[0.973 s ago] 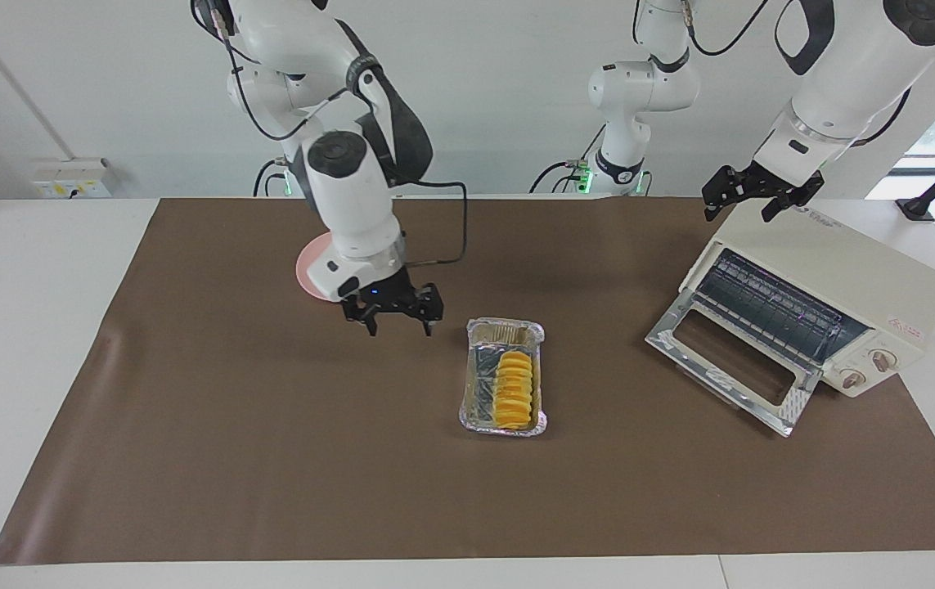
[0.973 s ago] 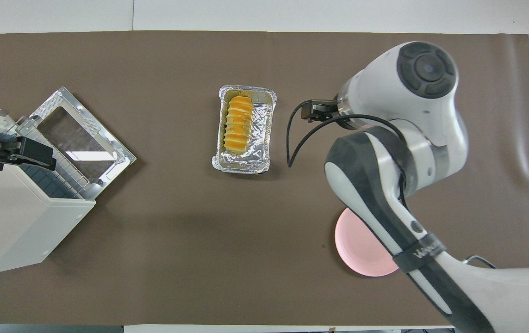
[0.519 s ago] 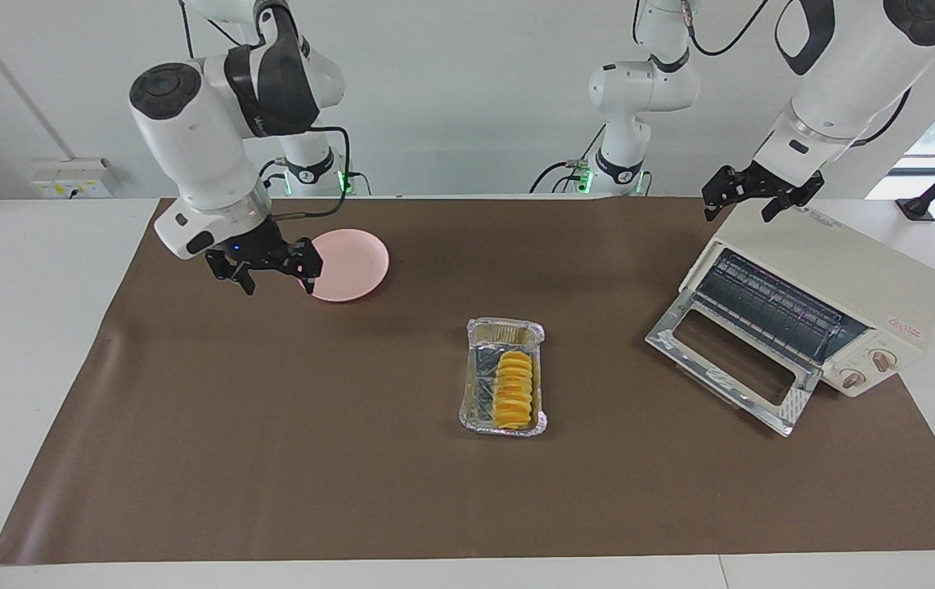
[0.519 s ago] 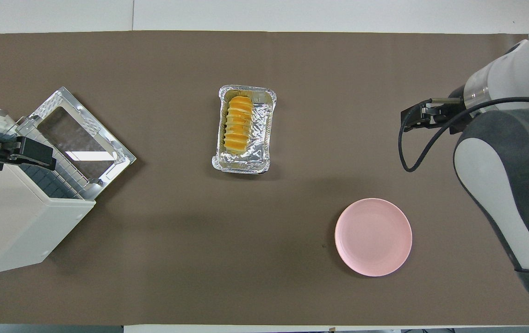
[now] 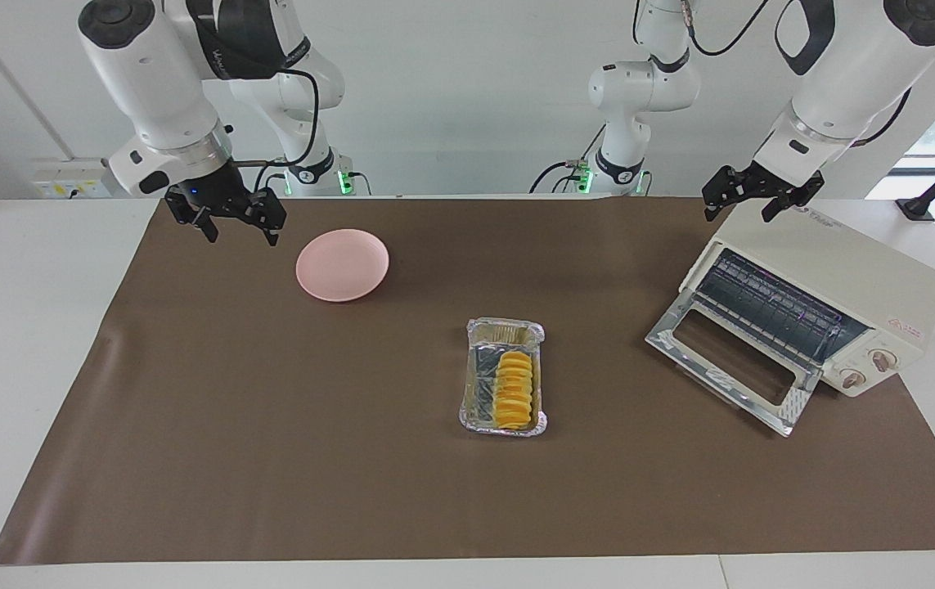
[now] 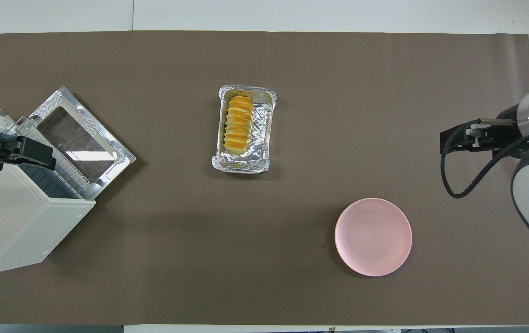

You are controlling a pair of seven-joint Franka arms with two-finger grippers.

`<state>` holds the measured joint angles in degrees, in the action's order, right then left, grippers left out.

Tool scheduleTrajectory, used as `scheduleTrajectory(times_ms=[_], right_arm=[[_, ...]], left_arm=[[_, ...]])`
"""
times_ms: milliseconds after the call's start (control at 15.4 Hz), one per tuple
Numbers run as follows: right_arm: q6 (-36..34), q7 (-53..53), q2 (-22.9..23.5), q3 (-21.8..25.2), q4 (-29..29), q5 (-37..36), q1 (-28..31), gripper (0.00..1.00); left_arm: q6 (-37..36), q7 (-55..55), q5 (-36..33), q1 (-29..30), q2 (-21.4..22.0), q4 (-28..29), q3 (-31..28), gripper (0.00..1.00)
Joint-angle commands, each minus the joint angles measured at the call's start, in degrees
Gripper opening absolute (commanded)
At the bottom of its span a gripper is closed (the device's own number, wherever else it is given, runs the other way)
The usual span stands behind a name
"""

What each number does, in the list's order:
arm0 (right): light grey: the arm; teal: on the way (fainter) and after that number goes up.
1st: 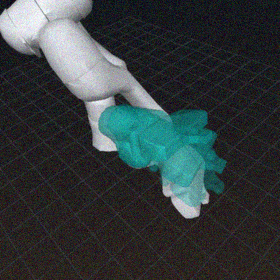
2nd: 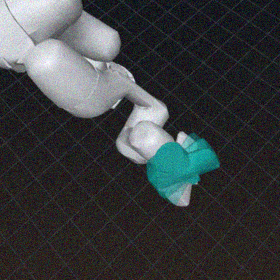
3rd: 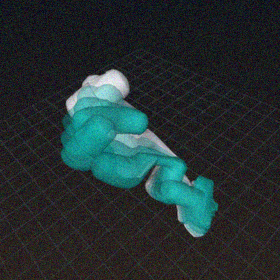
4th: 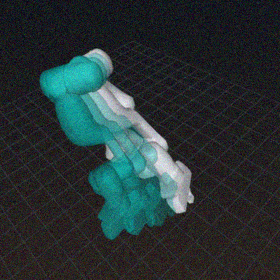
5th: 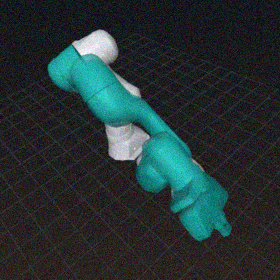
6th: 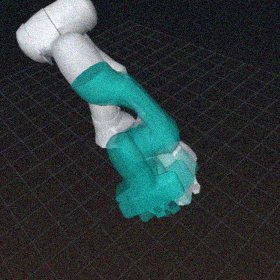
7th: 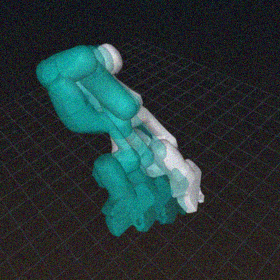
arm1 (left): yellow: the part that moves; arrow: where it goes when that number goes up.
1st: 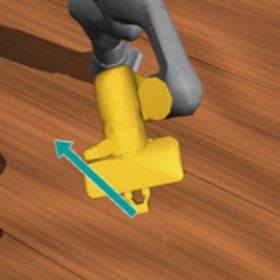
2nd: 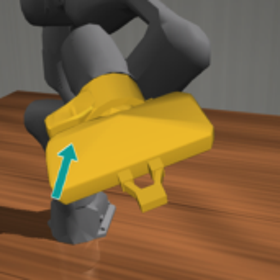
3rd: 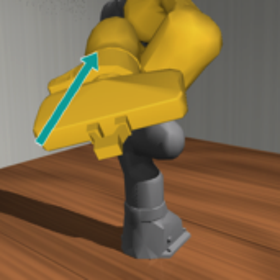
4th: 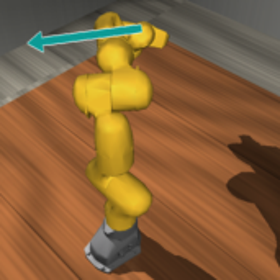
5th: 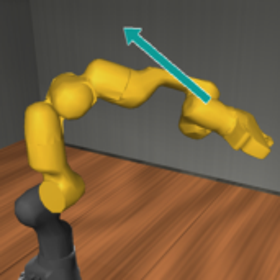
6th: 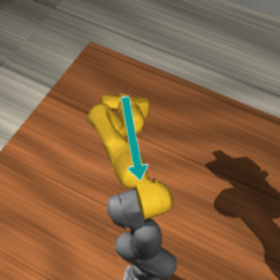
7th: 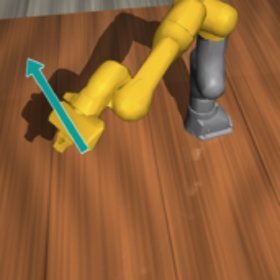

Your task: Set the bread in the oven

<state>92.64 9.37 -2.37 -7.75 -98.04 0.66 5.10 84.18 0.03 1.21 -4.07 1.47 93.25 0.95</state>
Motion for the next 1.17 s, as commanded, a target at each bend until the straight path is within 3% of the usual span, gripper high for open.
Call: scheduleTrajectory(times_ms=[0, 844, 1038, 1103], right_arm=[[-1.75, -3.73, -0.1, -0.78, 1.44, -0.75, 3.07, 1.0], [-2.28, -3.22, -0.1, -0.78, 1.45, -1.01, 3.24, 1.0], [-2.37, -3.21, -0.27, -0.86, 1.19, -1.01, 3.6, 1.0], [-2.55, -3.3, -0.53, -0.86, 0.84, -1.01, 3.6, 1.0]], left_arm=[[0.72, -0.64, -1.03, 0.2, 1.08, 0.88, 0.01, 1.0], [0.89, -0.64, -0.94, -0.06, 1.17, 0.53, 0.01, 1.0], [4.15, -0.38, -0.07, -2.07, -0.24, -1.66, 0.45, 1.0], [3.28, -0.12, 1.33, -4.17, -2.94, -4.02, 0.45, 1.0]])
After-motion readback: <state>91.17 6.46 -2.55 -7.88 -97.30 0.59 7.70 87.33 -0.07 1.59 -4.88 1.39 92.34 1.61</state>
